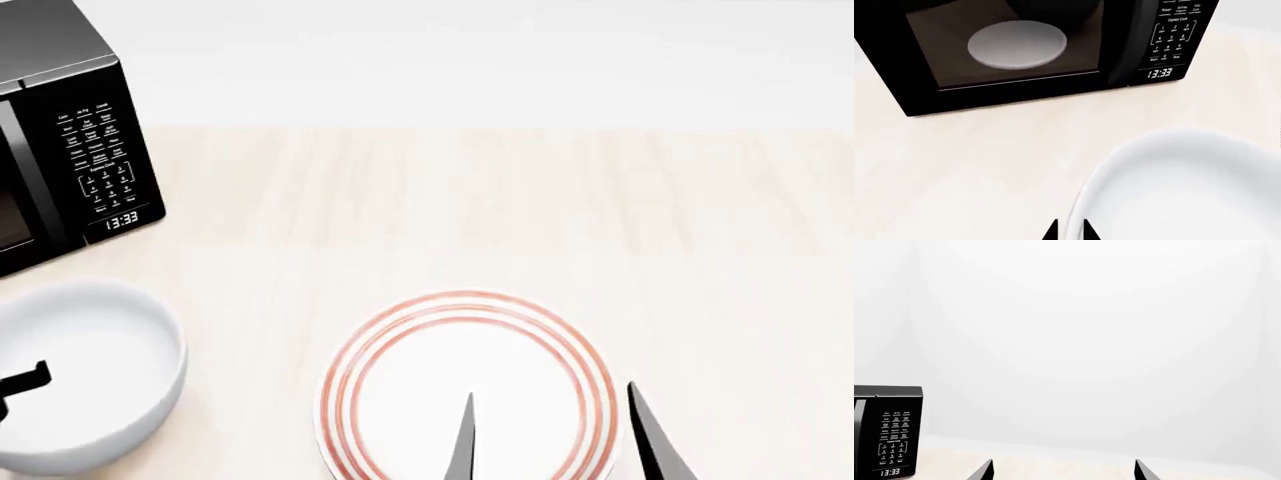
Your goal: Pick up the white bowl and put it on the plate.
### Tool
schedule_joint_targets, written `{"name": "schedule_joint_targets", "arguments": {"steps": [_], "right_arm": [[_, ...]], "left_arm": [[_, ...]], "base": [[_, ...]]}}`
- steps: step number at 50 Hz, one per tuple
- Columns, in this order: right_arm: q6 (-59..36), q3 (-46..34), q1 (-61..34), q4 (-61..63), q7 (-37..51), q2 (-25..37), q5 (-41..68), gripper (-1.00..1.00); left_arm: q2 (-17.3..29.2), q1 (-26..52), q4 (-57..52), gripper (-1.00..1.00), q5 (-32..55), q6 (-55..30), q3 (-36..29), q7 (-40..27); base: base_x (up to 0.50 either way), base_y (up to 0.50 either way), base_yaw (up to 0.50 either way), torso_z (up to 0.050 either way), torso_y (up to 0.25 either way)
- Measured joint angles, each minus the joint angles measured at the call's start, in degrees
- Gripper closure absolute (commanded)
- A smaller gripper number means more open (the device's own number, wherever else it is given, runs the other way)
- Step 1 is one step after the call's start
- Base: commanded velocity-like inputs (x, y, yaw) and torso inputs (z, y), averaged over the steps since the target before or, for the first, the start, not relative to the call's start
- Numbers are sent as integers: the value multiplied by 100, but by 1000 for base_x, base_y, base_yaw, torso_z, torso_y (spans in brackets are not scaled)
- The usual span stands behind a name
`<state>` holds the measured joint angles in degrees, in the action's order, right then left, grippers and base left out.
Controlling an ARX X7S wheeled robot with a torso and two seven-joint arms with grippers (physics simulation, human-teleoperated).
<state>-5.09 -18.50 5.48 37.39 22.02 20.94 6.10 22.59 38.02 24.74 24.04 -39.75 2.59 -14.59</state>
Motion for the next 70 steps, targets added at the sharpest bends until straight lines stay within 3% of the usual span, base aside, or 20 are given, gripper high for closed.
{"name": "schedule_joint_targets", "arguments": {"steps": [30,55,70], "right_arm": [[-17,-12,-8,48,57,59,44,-100],[9,-28,-28,26,95,101,68,-100],[19,-35,-34,27,116,133,79,-100]], "left_arm": [[-334,233,-1217,100,629,-897,252,-382],[-892,521,-1658,100,941,-1342,-103,-508],[-1292,920,-1381,100,961,-1305,-479,-444]], "base": [[0,0,0,0,0],[0,0,0,0,0],[0,0,0,0,1]]}}
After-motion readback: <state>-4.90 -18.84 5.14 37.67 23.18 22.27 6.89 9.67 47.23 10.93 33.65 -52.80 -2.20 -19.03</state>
